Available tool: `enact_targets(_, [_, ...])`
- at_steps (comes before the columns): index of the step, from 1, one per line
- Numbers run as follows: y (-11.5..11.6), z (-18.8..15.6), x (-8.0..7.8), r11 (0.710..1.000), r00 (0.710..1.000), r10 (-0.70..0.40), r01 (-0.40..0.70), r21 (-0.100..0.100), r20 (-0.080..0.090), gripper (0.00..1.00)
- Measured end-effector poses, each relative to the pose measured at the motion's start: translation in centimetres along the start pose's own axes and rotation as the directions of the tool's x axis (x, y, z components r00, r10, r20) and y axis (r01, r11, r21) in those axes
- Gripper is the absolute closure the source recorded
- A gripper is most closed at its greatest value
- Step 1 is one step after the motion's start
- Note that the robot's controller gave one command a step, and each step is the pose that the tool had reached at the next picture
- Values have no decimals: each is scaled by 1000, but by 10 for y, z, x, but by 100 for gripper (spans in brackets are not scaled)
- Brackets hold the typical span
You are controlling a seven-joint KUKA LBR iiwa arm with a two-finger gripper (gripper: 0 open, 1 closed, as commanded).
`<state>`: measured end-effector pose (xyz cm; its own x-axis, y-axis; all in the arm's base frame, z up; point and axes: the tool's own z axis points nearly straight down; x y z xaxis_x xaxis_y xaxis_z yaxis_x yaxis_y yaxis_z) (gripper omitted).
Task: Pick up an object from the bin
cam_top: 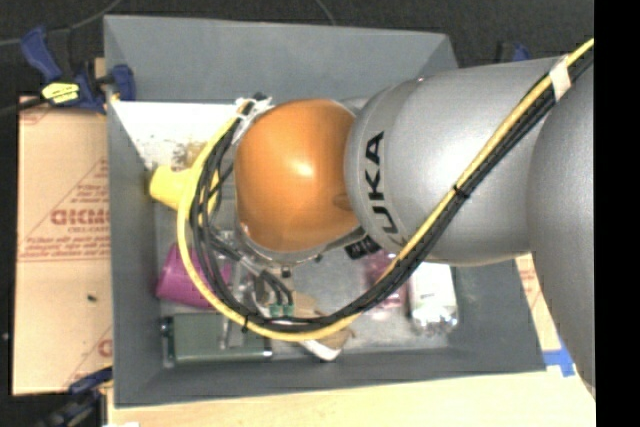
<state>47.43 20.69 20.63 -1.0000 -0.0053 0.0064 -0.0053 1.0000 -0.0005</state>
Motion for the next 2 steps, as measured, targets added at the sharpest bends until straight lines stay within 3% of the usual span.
enact_targets(1, [-1, -4, -2, 1000, 1000, 6, -6, -2, 8, 0])
enact_targets(2, [-6, 111, -12, 999, 998, 37, -36, -16, 47, 0])
